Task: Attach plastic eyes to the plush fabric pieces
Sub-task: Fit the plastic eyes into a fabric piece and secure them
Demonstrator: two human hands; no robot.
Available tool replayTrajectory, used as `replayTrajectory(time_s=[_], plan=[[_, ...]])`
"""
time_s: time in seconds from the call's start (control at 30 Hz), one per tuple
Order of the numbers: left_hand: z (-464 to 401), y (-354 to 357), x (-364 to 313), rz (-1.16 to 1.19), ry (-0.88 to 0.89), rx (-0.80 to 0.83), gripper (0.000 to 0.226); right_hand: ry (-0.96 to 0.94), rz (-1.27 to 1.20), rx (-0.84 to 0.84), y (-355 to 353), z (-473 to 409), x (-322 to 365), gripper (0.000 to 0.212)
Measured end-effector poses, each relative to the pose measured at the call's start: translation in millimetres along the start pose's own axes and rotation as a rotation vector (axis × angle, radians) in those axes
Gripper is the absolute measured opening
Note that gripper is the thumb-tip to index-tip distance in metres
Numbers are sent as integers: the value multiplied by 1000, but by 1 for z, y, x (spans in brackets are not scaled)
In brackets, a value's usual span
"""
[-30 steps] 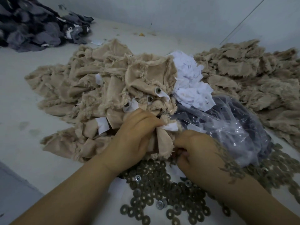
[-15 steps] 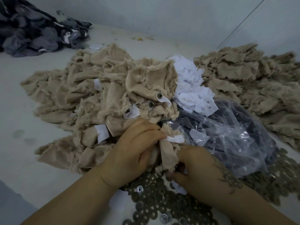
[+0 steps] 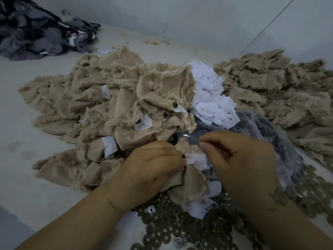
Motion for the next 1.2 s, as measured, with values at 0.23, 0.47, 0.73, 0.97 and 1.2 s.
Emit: replayTrajectory(time_s=[0.23,0.47,0.73,0.97,1.2], plan=[[-3,0,2,-24,-33,-9,20,113,-265,53,27,14,-10,21],[-4,-3,4,-56,-79,-24,21,136,-296,94,34,17,-11,25],[4,-8,22,64,-307,-73,26,39,-257,108,31,15,-2,16],[7,-11,30,185,-410,-132,19,-14,-250,143,35,16,1,20],[4,3,18,-5,-255,35,28,-6,-273,105,34,17,-1,20]])
Point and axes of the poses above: each hand's wrist, its own z-axis away from the middle knuckle, its own y-axis out of the palm, x = y × z, the point moved 10 cm from there along -z, towards the middle knuckle, and after that the axes turned 7 degrees about y, right-handed, at the moved point
